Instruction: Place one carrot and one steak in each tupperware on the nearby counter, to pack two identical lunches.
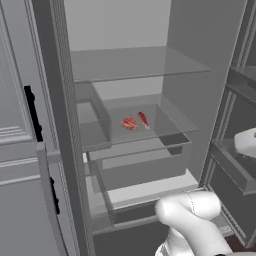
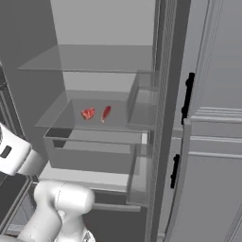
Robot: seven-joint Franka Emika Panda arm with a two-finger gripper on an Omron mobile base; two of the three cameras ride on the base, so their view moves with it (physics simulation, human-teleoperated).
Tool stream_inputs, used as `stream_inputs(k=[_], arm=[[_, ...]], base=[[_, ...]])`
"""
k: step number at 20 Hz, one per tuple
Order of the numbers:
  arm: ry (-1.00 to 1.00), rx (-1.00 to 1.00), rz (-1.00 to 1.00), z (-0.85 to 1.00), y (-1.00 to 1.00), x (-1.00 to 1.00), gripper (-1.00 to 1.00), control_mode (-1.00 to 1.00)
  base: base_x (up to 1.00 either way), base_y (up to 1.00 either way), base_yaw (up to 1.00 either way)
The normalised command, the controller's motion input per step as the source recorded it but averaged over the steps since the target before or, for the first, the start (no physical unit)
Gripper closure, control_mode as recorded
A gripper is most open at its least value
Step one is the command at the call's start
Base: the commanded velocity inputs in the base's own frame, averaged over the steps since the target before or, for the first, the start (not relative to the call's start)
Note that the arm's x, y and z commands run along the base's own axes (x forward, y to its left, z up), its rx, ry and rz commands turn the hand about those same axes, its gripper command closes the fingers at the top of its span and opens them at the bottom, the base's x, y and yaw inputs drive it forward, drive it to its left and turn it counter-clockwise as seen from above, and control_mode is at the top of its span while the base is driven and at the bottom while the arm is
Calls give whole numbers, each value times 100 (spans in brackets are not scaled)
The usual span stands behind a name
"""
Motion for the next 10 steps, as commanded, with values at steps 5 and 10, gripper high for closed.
stream_inputs(k=[5,10], arm=[[0,0,0,0,0,0,-100,100],[0,0,0,-2,2,8,-100,-100]], base=[[44,4,0],[33,5,0]])
